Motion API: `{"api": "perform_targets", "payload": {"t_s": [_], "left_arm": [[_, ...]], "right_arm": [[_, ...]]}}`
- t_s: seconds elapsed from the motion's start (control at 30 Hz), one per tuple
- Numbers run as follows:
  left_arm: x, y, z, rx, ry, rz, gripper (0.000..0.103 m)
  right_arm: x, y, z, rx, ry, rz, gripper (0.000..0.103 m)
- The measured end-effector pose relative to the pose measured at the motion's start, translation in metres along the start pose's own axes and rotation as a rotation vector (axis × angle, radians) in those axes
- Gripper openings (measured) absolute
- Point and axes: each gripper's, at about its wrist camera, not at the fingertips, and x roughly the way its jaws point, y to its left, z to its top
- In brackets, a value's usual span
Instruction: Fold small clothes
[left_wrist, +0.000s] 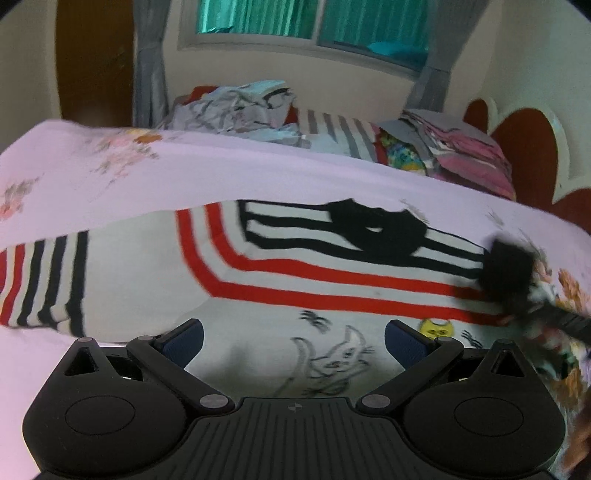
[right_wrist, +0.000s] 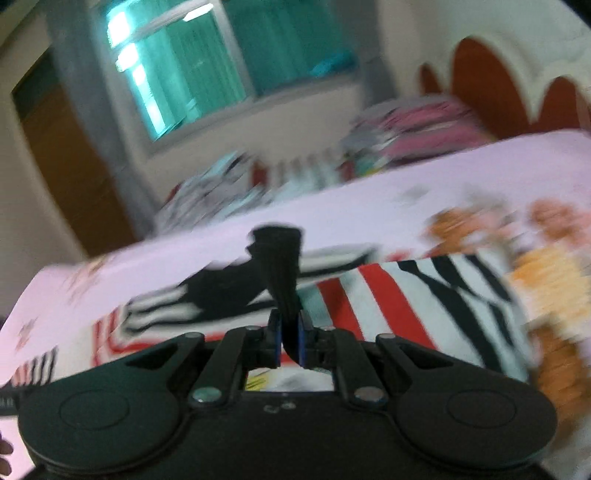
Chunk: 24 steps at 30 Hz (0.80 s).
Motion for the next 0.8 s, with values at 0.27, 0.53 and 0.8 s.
{"api": "perform_targets", "payload": {"t_s": [0.27, 0.53, 0.8], "left_arm": [[0.023, 0.034, 0.001, -0.094, 0.078, -0.099, 0.103], [0.072, -0.005, -0.012, -0.139, 0.218, -0.33, 0.103], [0.113, -0.051, -0.026, -0.165, 0.268, -0.419, 0.076]], "right_arm": [[0.046, 0.057, -0.042, -0.024, 0.169, 0.069, 0.047], [-0.027, 0.023, -0.043, -0.068, 0.07, -0.07, 0.056], [-0.053, -0.038, -0.055, -0.031, 0.035, -0.274, 0.058]]}}
